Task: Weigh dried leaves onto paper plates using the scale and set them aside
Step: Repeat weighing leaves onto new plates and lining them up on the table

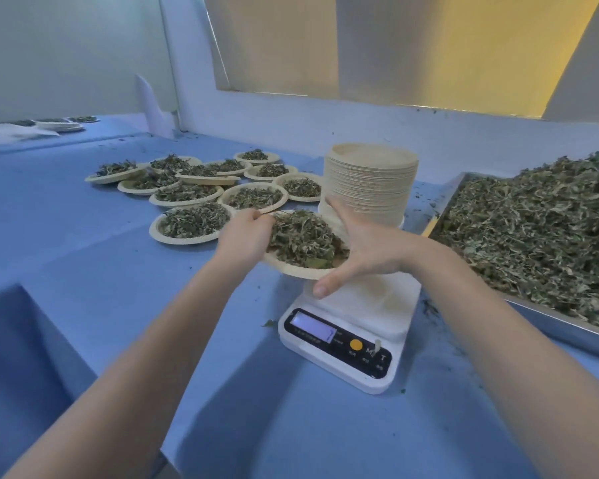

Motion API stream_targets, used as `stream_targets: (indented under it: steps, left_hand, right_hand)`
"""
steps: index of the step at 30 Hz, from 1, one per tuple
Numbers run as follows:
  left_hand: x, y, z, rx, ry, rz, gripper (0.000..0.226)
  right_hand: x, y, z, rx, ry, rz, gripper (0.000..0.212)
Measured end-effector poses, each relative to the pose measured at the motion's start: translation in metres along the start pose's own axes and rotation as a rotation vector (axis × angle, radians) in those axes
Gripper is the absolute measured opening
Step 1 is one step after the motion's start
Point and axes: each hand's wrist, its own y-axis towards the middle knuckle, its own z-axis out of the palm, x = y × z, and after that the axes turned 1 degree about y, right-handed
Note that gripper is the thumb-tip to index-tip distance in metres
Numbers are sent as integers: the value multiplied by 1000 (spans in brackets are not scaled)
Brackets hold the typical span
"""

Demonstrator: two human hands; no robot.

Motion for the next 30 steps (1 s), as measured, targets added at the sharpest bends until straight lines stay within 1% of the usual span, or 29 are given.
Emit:
stream_targets:
  steps: [2, 4, 7, 10, 12, 14, 16, 19, 20, 22, 25, 28, 30]
  left_hand:
    - [13, 3, -15, -23, 22, -52, 13]
    - [28, 6, -26, -11, 65, -91, 15]
    - [49, 14, -31, 67, 118, -143, 28]
    - [65, 25, -29, 140, 171, -186, 29]
    - [69, 36, -27, 176, 241, -204, 28]
    - [68, 47, -24, 190, 330, -201, 22]
    - [64, 60, -19, 177, 398, -178, 18]
    - [60, 84, -8, 148, 434, -182, 18]
    - [60, 93, -4, 133, 432, -192, 27]
    - [61, 108, 5, 109, 439, -233, 46]
    - [62, 127, 18, 72, 430, -271, 58]
    - [61, 146, 26, 50, 408, -272, 76]
    - [60, 160, 29, 48, 420, -263, 84]
  right_hand:
    - [12, 18, 9, 39, -54, -7, 153]
    - [21, 36, 19, 87, -106, 6, 153]
    - [24, 59, 28, 183, -172, 39, 149]
    - [21, 76, 34, 229, -212, 69, 146]
    - [17, 86, 36, 223, -234, 77, 144]
    - [14, 95, 36, 201, -247, 87, 140]
    - [11, 105, 32, 168, -246, 102, 137]
    - [9, 121, 23, 101, -269, 157, 128]
    - [9, 127, 20, 82, -275, 182, 124]
    - [6, 141, 14, 51, -275, 213, 110]
    - [4, 160, 8, 45, -304, 265, 89]
    - [3, 179, 2, 57, -354, 305, 80]
    - [3, 194, -1, 70, -365, 333, 71]
